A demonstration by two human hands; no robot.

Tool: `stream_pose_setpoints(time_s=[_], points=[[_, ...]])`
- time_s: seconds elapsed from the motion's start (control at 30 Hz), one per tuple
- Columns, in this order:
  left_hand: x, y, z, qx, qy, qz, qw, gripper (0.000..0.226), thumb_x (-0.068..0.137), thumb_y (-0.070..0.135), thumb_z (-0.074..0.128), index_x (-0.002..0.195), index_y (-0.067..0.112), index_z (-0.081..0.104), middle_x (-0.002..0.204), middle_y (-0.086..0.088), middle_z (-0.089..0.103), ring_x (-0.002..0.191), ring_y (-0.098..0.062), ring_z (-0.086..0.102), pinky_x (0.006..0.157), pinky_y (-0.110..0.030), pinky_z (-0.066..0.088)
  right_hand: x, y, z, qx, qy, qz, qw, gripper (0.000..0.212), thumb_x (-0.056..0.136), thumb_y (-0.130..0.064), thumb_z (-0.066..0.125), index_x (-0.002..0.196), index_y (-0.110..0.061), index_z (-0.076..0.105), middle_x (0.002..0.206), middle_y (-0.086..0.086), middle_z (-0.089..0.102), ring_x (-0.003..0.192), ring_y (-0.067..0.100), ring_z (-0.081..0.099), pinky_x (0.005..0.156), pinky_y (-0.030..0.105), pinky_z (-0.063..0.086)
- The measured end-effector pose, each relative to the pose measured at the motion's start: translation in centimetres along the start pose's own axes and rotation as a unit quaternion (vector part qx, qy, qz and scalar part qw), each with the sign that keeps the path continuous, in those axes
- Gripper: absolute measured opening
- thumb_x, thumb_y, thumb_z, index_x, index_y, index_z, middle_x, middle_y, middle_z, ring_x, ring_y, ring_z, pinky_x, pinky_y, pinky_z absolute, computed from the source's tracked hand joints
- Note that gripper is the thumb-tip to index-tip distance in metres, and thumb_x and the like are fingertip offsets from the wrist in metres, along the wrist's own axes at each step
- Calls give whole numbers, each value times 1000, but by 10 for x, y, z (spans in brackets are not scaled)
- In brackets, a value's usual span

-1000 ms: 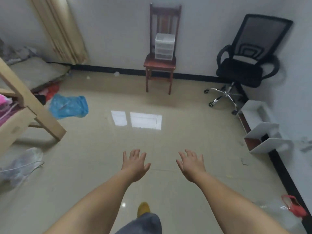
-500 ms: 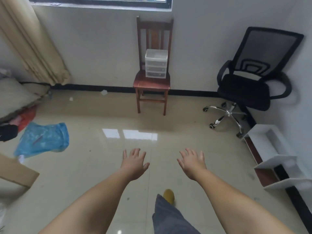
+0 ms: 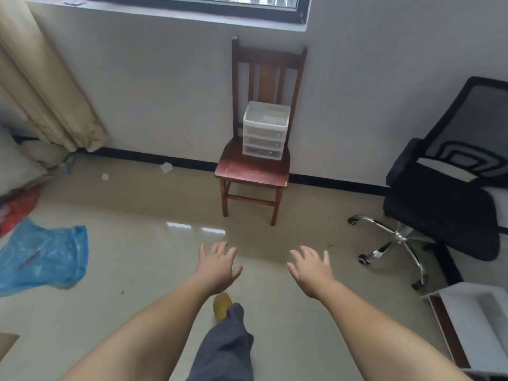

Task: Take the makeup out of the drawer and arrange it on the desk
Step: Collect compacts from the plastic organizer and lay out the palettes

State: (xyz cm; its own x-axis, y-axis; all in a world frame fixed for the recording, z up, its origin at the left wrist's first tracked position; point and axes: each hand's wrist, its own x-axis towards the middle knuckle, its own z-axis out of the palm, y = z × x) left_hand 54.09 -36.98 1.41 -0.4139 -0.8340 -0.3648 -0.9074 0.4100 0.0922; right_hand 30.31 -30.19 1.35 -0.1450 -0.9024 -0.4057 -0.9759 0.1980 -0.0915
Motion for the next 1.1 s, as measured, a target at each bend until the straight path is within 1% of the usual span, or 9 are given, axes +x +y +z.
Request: stream_pose_setpoints(time_s=[0.3, 0.63, 0.77, 0.87, 0.93, 1.0, 1.03, 1.07, 1.1], points=[[210, -74, -93, 20, -12, 12, 1000, 55, 96, 51, 28, 142, 21, 27, 152, -8, 20, 142, -22, 13, 114, -55, 3, 207, -24, -91, 39, -9, 37, 999, 48, 101, -44, 21, 145, -25, 25, 155, 3, 21, 144, 17, 14, 115, 52, 5], [432, -91, -158, 12, -11, 53, 998, 56, 96, 50, 31, 144, 21, 27, 151, -7, 23, 141, -21, 16, 114, -53, 6, 414, -10, -136, 78, -64, 61, 993, 49, 101, -44, 22, 146, -25, 25, 154, 3, 23, 142, 21, 20, 116, 50, 8], [527, -92, -176, -23, -15, 82, 996, 58, 96, 46, 36, 146, 18, 25, 152, -10, 23, 141, -23, 19, 116, -43, 14, 507, 1, -145, 95, -84, 57, 990, 50, 100, -44, 26, 146, -23, 26, 153, 5, 26, 139, 24, 26, 115, 46, 16], [591, -92, -182, -40, 25, 129, 991, 62, 96, 40, 41, 148, 14, 21, 153, -10, 23, 141, -22, 20, 116, -38, 16, 572, 5, -140, 154, -104, 71, 980, 50, 100, -41, 30, 145, -19, 30, 148, 9, 34, 133, 28, 35, 108, 42, 30], [629, -91, -181, -25, 57, 154, 986, 62, 96, 33, 42, 149, 13, 18, 155, -10, 21, 143, -23, 18, 117, -37, 13, 615, 6, -132, 257, -109, 112, 954, 47, 100, -35, 34, 142, -15, 34, 143, 12, 40, 128, 31, 41, 104, 39, 35], [661, -90, -171, -8, 78, 160, 984, 63, 94, 24, 41, 150, 13, 15, 157, -9, 16, 145, -22, 13, 117, -37, 8, 654, 4, -116, 375, -103, 173, 905, 42, 99, -26, 37, 138, -12, 40, 137, 13, 47, 123, 29, 47, 100, 33, 36], [674, -91, -164, 3, 86, 160, 983, 64, 93, 20, 41, 150, 13, 13, 158, -9, 13, 146, -22, 9, 117, -38, 6, 672, 2, -107, 435, -97, 209, 870, 40, 98, -21, 37, 136, -12, 43, 133, 11, 50, 117, 25, 50, 97, 30, 37], [686, -92, -157, 15, 92, 161, 982, 67, 90, 16, 41, 150, 13, 11, 158, -10, 11, 146, -24, 7, 117, -40, 5, 689, -1, -99, 509, -86, 255, 818, 39, 97, -16, 37, 134, -12, 45, 129, 9, 53, 112, 23, 51, 96, 30, 39], [696, -93, -150, 24, 106, 164, 981, 70, 87, 12, 44, 150, 12, 13, 158, -11, 12, 146, -26, 8, 117, -42, 6, 705, -5, -91, 591, -74, 299, 746, 38, 95, -11, 36, 132, -12, 47, 125, 9, 54, 111, 22, 52, 97, 33, 41]])
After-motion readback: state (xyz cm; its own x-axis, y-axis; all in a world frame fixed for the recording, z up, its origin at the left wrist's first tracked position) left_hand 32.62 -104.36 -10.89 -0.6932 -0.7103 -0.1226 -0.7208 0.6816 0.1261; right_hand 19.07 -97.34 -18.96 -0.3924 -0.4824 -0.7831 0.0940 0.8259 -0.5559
